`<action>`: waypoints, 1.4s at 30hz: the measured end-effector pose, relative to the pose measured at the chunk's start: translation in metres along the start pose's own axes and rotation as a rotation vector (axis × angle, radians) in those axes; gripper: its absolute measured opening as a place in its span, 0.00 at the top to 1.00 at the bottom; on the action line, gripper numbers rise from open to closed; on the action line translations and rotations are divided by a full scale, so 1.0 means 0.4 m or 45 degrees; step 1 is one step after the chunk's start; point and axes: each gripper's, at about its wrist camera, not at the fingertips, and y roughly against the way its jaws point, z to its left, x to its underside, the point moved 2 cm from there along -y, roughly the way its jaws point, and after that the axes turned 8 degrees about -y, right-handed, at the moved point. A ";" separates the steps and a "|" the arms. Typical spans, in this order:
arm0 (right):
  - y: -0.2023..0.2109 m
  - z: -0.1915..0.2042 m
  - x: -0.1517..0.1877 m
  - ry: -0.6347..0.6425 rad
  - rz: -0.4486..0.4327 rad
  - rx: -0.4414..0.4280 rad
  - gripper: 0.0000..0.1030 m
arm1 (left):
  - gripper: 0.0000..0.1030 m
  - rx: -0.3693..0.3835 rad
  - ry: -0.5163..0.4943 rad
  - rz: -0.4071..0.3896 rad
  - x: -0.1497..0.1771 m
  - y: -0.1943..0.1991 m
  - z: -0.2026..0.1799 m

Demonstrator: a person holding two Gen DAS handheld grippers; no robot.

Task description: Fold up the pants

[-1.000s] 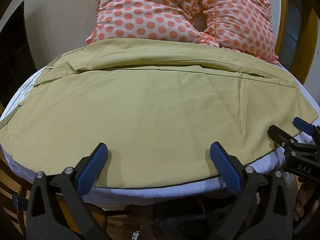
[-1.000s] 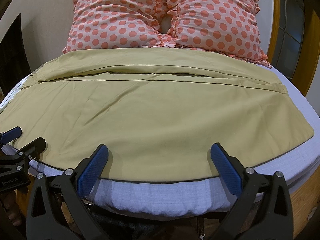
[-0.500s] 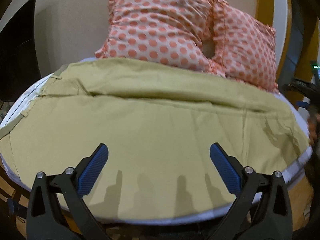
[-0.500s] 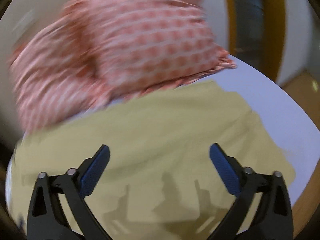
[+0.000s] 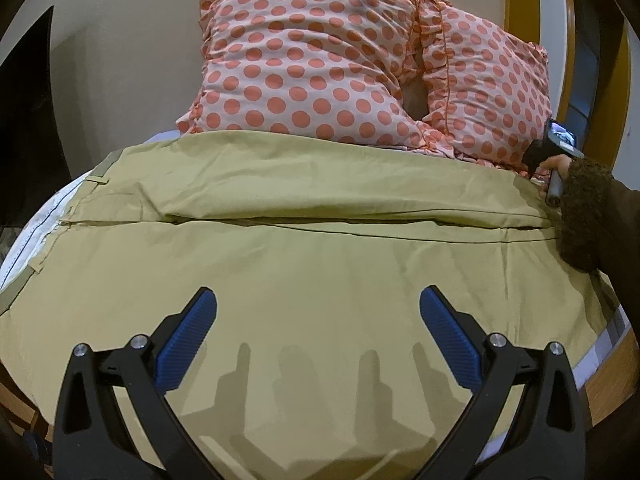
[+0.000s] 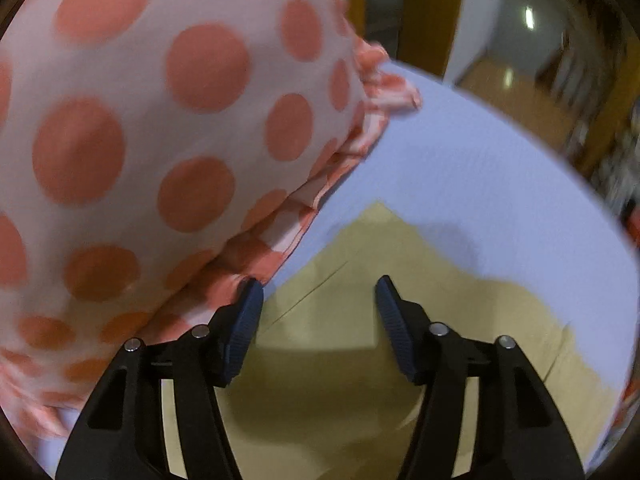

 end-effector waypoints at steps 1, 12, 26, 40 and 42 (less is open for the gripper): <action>0.001 0.006 0.008 0.039 -0.021 -0.035 0.57 | 0.02 0.004 0.004 0.002 0.001 -0.004 0.002; 0.068 -0.196 0.025 -0.176 -0.043 -0.711 0.96 | 0.02 0.022 0.122 -0.076 0.004 0.027 0.051; 0.255 -0.674 0.369 -0.420 0.274 -1.052 0.86 | 0.02 0.214 0.282 -0.266 -0.028 0.104 0.176; 0.275 -0.687 0.333 -0.430 0.062 -1.196 0.99 | 0.04 0.111 0.543 -0.041 -0.206 -0.120 0.395; 0.277 -0.686 0.325 -0.426 0.052 -1.215 0.99 | 0.09 0.105 0.582 0.033 -0.235 -0.198 0.424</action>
